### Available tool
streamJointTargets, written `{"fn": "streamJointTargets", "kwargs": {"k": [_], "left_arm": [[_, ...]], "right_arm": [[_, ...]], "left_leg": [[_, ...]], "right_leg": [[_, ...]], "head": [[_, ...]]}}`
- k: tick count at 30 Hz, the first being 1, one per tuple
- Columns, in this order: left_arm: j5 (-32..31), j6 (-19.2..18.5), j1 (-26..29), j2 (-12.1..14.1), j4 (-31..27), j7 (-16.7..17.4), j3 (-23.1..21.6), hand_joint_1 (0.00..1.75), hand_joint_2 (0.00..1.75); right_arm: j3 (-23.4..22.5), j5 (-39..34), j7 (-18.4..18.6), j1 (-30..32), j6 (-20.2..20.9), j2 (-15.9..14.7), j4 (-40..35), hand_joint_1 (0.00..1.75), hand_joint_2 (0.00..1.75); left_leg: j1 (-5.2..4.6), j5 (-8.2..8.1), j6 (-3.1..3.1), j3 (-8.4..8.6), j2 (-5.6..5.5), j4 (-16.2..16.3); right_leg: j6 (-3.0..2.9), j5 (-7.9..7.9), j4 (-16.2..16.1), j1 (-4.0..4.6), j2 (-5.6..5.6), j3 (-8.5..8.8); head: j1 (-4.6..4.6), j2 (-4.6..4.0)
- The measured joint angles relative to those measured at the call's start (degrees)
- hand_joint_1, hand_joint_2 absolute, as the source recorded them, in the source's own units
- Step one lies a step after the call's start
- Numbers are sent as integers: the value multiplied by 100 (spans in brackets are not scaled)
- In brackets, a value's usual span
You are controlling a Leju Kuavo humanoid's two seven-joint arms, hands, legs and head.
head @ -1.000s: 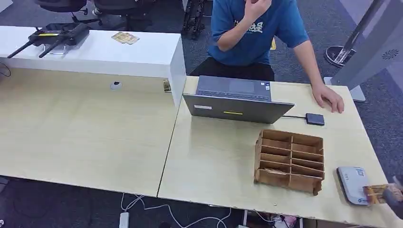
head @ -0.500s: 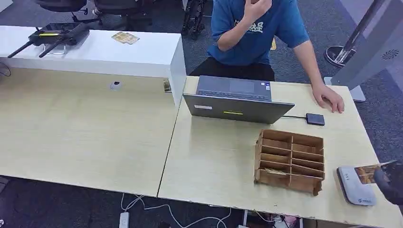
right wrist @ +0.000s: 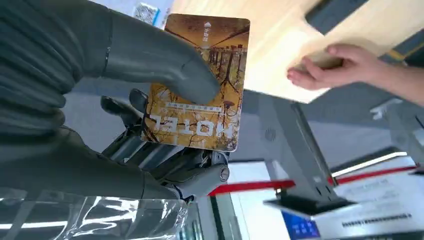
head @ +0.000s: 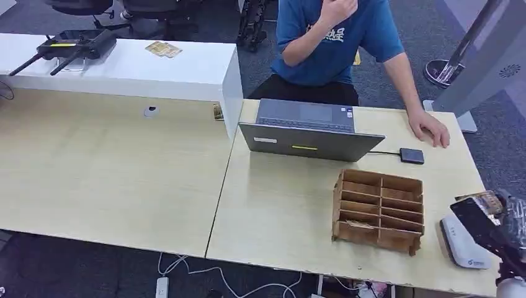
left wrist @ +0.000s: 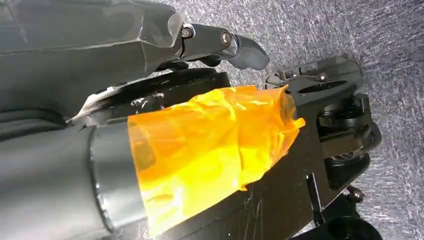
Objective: Pass the card to the sensor for recognition and then transmit it.
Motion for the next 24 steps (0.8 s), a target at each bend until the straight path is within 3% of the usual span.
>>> {"fn": "streamJointTargets", "kwargs": {"k": [5, 11, 19, 24], "left_arm": [[-9, -4, -10, 0, 4, 11, -77, 0, 0], [-24, 4, -26, -7, 9, 57, -87, 0, 0], [-28, 7, -29, -9, 9, 57, -96, 0, 0], [-74, 7, -38, -9, 9, 90, -164, 0, 0]], "right_arm": [[50, 367, 68, -105, -137, 182, -11, 175, 175], [57, 1343, 260, -162, -628, 385, -11, 175, 175], [59, 1472, 315, -173, -689, 507, -11, 175, 175], [57, 2402, 573, -175, -1143, 623, -11, 175, 175]], "left_leg": [[0, 1, 1, -1, -3, 0], [0, 1, 1, -1, -4, 0], [0, 1, 1, -1, -3, 0], [0, 1, 1, 0, -2, 0]], "right_leg": [[0, 0, 0, 0, -3, 1], [0, 0, 0, 0, -4, 0], [0, 0, 0, 0, -3, 0], [0, 0, 0, 0, -3, 1]], "head": [[2, 0], [0, 0], [0, 0], [0, 0]]}}
